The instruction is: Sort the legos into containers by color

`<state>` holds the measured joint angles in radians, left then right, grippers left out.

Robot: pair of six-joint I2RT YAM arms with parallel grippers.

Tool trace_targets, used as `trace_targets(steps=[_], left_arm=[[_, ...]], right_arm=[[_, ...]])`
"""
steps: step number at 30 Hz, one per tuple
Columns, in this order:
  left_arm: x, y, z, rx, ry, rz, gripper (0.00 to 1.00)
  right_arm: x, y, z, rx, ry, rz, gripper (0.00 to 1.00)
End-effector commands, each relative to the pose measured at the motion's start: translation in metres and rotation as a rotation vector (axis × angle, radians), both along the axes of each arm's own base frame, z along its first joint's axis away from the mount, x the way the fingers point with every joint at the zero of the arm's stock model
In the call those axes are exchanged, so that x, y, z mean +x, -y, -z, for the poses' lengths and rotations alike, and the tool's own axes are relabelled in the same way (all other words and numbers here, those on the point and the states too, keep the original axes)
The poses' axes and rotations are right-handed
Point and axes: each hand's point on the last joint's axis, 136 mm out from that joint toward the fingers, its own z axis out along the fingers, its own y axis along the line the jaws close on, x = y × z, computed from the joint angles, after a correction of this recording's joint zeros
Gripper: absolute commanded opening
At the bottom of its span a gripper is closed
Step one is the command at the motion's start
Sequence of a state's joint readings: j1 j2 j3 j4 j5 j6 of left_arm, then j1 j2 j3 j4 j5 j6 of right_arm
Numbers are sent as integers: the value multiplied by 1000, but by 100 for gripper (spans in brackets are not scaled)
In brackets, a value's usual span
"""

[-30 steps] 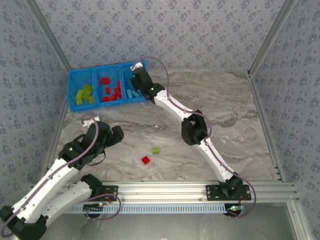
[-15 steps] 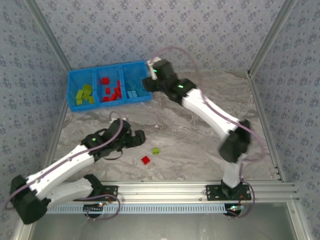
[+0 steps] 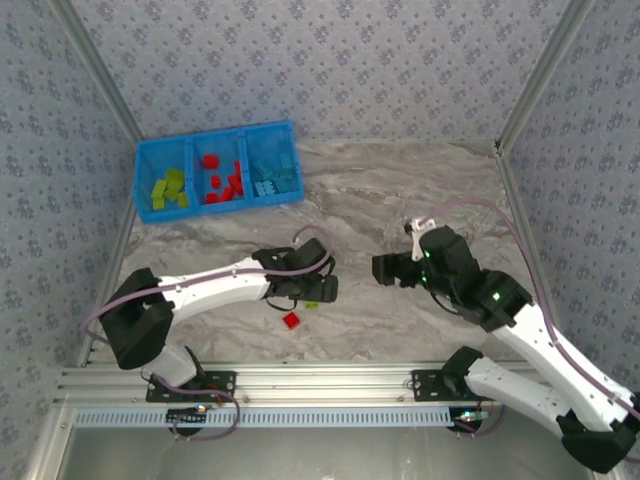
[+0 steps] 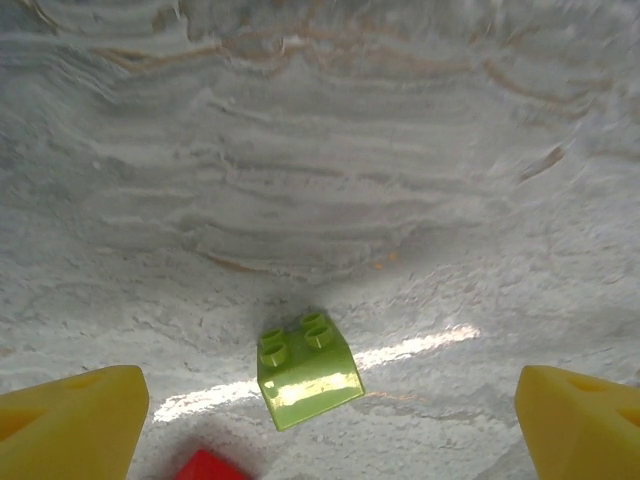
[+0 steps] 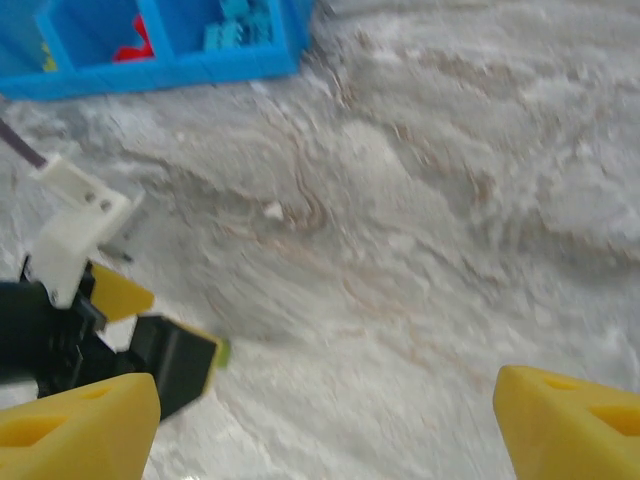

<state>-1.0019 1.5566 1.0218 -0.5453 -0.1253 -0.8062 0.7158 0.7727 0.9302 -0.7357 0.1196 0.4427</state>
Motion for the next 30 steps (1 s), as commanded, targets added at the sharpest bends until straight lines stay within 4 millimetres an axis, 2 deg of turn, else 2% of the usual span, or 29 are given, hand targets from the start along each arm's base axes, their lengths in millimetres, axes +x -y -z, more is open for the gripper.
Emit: trace_targets(steps=[1,4,9,16,19,22,25,28,30], left_arm=[[-11,3,18,2,-52,0,94],[-17,8,35,-10,-82,-7,90],[-9,6,52,17,-63,-63,72],[-3,1,64,46,-46,-105,50],[-2,-1,62,44,-29,-112,38],[0,-2,50,-9,5,-125,33],[10,-13,26,-40,73,-158,31],[33,-38,-11,-51,169,-204,31],[56,-67,-40,-39,243,-263,31]], right_arm=[[-10,16,6,25,-40,81,92],[-11,18,11,10,-55,86,93],[-11,17,17,10,-74,93,94],[-13,18,22,6,-92,98,95],[-15,19,32,-22,-109,87,95],[-18,21,40,-38,-133,88,95],[-21,12,41,-8,-147,49,95],[-26,-14,33,74,-139,-71,96],[-27,-35,25,133,-120,-155,96]])
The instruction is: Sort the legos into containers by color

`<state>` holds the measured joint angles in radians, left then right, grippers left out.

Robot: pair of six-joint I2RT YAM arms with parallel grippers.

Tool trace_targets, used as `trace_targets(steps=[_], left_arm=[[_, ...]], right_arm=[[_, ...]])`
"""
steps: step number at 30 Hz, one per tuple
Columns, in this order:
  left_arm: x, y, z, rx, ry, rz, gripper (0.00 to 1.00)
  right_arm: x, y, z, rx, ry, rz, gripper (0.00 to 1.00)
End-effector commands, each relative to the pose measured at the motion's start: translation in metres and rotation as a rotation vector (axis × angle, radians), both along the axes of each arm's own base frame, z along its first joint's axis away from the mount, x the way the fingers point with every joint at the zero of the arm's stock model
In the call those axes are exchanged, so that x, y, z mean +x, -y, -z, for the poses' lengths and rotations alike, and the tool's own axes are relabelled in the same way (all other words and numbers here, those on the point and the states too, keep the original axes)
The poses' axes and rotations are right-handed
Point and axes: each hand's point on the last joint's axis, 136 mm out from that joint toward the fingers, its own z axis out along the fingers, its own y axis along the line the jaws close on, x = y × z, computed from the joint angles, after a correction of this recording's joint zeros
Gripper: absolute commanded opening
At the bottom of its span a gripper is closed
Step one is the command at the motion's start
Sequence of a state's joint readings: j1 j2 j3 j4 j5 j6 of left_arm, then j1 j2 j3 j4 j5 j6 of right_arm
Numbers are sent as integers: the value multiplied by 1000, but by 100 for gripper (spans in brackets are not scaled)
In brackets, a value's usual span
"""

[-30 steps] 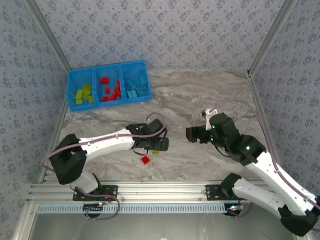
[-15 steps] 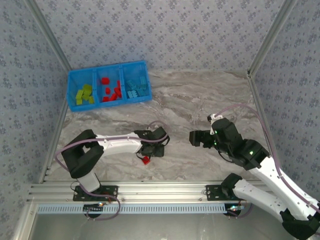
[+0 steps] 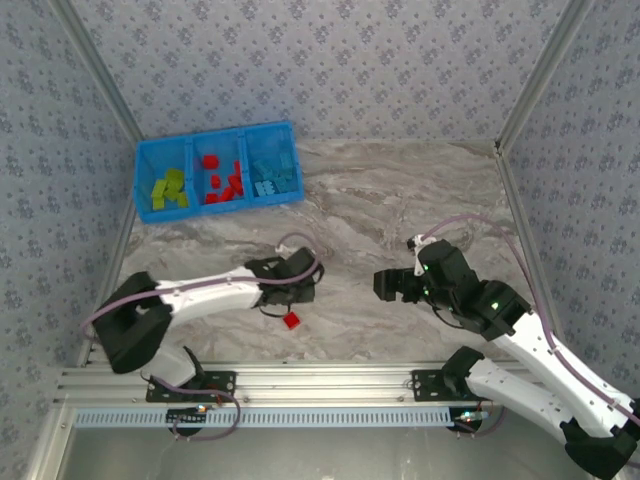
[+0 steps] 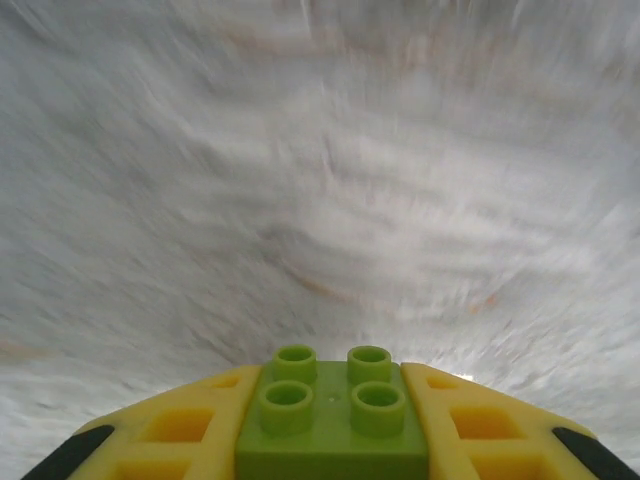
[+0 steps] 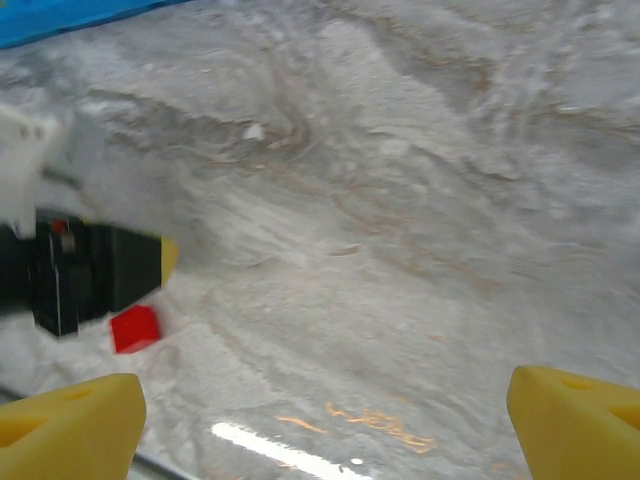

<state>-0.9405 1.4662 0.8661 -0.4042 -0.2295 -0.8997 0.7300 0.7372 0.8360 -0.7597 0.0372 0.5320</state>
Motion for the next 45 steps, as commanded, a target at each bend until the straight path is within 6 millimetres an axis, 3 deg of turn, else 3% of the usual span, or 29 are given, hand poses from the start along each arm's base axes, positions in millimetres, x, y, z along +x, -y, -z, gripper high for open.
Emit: trace_targets(steps=[1,7,12,14,18,21,25,30,33,37,40,45], left_arm=[[45,-48,-59,20,168,-111,31],[119,-167,-114,2,312,-422,31],[178,-261,-121,23,335,-664,31],[202,-288,-118,5,326,-727,31],[255,-329,-98,-20,272,-790,35],[288,-345,-87,-75,219,-790,47],[303,-352,-95,-78,221,-781,65],[281,-332,-128,-182,260,-753,65],[242,-303,-158,-221,306,-705,64],[175,-245,-183,-179,333,-552,63],[125,-203,-181,-115,329,-411,63],[55,-163,-152,-51,242,-242,63]], right_arm=[[-7,-38,-13,120,19,-157,96],[4,-81,-27,214,96,-228,97],[18,-99,-26,163,84,-243,97],[22,-103,-25,127,77,-252,98],[27,-107,-23,97,67,-257,98],[29,-108,-24,99,65,-255,98],[31,-105,-23,78,58,-237,98],[33,-108,-19,68,36,-229,98],[32,-118,-10,57,16,-238,98],[24,-138,14,-13,-12,-276,98],[16,-159,35,-57,-43,-317,98],[-1,-201,72,-125,-75,-410,98]])
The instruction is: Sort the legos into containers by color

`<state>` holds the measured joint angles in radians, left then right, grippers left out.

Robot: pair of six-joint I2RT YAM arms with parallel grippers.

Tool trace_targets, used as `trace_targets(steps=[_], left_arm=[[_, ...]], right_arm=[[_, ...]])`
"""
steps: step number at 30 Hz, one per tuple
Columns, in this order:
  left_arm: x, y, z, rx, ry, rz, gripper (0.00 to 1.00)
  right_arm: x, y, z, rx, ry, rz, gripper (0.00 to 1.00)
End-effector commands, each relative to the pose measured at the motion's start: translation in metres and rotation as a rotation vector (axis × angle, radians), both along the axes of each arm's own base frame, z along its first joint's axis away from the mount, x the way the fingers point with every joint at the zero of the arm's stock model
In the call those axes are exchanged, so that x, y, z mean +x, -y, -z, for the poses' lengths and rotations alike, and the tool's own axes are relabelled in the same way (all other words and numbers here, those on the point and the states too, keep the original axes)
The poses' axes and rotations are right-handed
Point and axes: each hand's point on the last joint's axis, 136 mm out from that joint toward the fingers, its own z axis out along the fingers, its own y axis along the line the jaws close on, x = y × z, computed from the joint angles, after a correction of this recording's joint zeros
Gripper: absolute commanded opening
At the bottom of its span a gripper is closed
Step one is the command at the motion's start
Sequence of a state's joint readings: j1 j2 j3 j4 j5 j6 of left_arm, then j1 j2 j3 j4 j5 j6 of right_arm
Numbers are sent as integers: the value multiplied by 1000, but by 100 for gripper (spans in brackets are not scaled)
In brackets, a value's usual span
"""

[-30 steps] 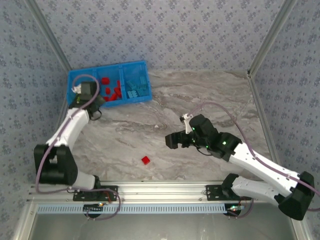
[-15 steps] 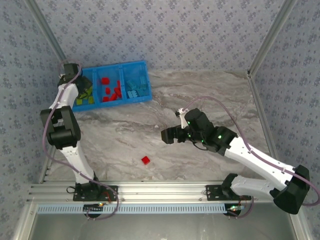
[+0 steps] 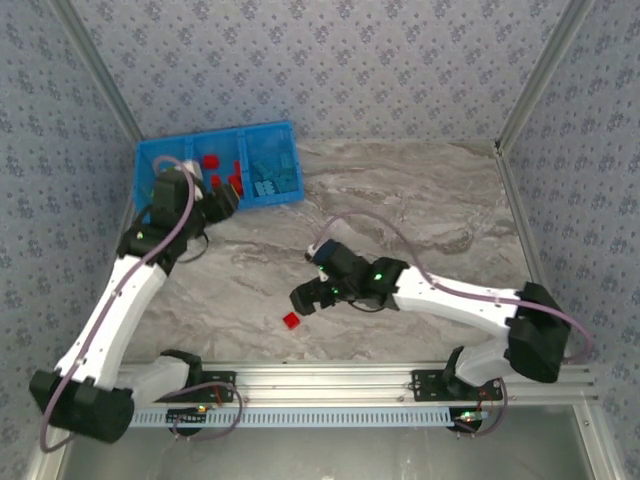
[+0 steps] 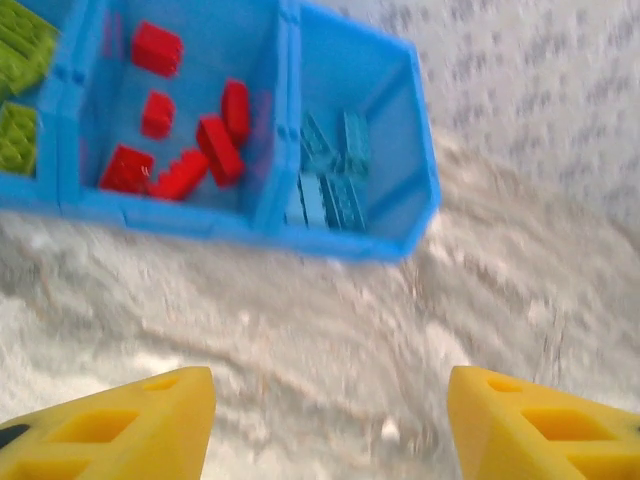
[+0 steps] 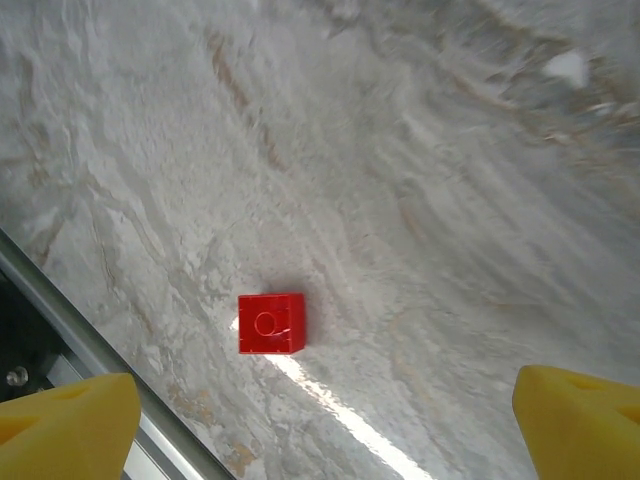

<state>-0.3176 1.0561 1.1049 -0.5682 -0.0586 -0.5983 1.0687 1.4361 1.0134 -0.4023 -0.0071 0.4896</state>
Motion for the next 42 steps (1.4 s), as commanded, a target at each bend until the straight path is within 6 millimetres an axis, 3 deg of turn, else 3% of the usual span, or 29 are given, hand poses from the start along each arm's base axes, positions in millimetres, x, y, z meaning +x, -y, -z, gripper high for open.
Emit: trace_targets(steps=[1,7,9,13,17,24,29,33,38,42], left_arm=[[-45,-2,57,154,-185,39,63],[-98,-6,95,242,-299,71,63],[-110,-10,103,245,-324,68,64],[-123,-20,109,246,-332,49,64],[-127,-24,108,241,-321,34,65],[-126,-25,110,223,-317,12,66],[-128,-20,101,165,-286,20,74],[-132,-31,88,121,-228,-39,89],[-139,-44,63,24,-116,-112,98],[-143,-47,36,-65,-4,-119,98]], right_arm=[[-1,-29,9,-13,23,-30,99],[-11,-57,69,-168,-20,-102,93],[-11,-71,74,-166,-26,-116,87],[-16,-76,94,-190,-61,-122,72],[-23,-71,101,-225,-64,-128,64],[-26,-59,97,-277,-31,-107,53],[-25,-56,100,-308,-16,-94,33],[-15,-62,73,-254,12,-59,23],[20,-90,-7,-62,167,-56,23],[69,-121,-62,8,403,-73,25]])
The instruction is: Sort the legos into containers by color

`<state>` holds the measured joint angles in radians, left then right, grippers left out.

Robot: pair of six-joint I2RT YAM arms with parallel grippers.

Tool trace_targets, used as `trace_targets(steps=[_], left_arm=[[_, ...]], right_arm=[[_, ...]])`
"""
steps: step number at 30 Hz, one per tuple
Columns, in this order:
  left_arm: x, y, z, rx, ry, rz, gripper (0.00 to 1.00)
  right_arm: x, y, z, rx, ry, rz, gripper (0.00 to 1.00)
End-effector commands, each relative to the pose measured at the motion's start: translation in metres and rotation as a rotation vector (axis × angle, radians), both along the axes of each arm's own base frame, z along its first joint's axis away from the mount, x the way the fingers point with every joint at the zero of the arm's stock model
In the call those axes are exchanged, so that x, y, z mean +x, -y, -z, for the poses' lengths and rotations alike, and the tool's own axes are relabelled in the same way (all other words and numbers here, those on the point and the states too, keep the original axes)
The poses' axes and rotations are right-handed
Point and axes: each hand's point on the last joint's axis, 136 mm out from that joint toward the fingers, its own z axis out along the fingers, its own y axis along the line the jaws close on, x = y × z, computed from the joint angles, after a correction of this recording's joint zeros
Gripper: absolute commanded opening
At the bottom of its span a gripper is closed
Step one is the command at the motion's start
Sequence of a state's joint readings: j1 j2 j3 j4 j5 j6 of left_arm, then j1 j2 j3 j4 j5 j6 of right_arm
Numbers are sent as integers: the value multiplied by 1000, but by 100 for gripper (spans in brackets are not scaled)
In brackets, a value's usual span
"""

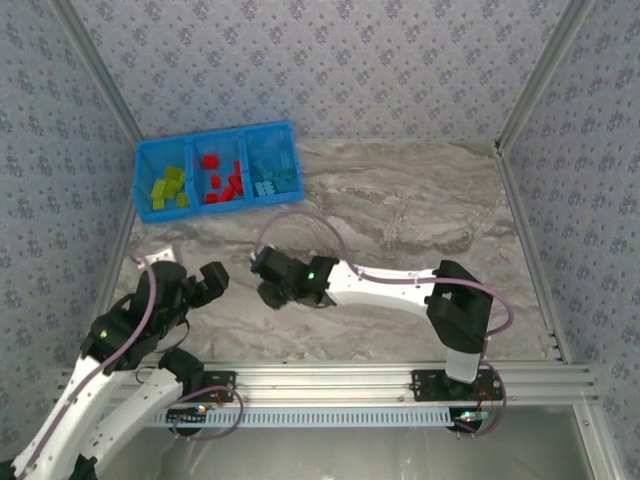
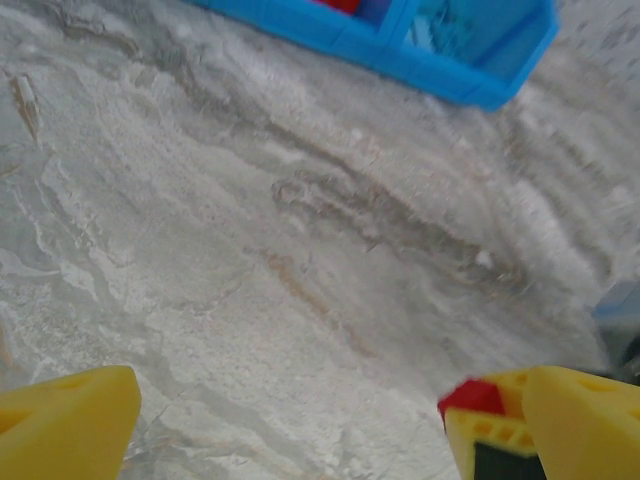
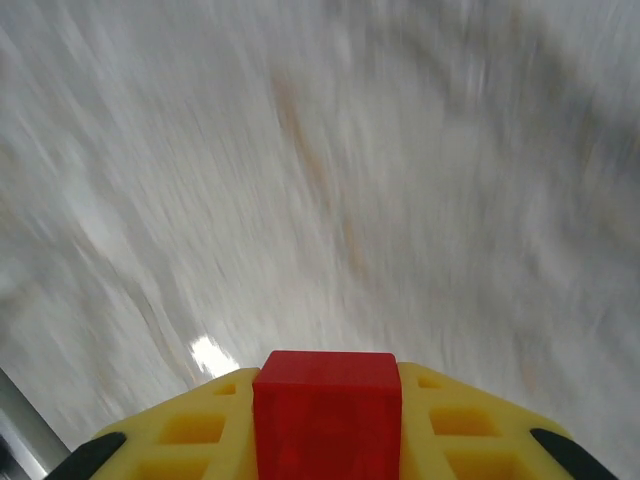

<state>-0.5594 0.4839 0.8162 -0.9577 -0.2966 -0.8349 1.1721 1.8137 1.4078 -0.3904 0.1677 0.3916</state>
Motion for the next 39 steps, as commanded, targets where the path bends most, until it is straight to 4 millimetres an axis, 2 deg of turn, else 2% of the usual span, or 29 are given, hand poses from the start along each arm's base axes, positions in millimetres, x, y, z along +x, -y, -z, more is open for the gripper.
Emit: trace_targets(steps=[1,3,6,12,16,20,23,27,31,33,36,38,39], left_arm=[[-3,-8,-28,-59,93,-42,99],[-5,-16,-37,-55,122,-69,99],[-7,-24,-41,-33,134,-95,99],[-2,-12,-26,21,68,-31,99],[7,0,-18,52,25,18,99],[13,5,-9,61,14,26,99],[17,5,-4,72,11,16,99],[22,6,2,90,2,6,99],[28,5,6,99,-4,-17,99],[31,6,8,101,-7,-25,99],[38,8,10,130,12,-10,99],[46,5,12,183,41,-18,99],[49,3,14,211,56,-21,99]], right_arm=[[53,-28,-67,90,269,-9,25],[84,-42,-85,116,350,3,24],[134,-59,-96,156,440,30,24],[223,-84,-85,93,582,69,25],[263,-104,-70,105,614,37,26],[286,-115,-69,154,717,10,29],[297,-115,-69,192,749,3,35],[300,-114,-76,221,764,-4,59],[296,-112,-91,223,756,-3,63],[289,-108,-102,217,725,-4,63],[270,-99,-123,208,649,-22,64],[248,-91,-130,200,580,-73,67],[238,-84,-144,213,574,-82,69]])
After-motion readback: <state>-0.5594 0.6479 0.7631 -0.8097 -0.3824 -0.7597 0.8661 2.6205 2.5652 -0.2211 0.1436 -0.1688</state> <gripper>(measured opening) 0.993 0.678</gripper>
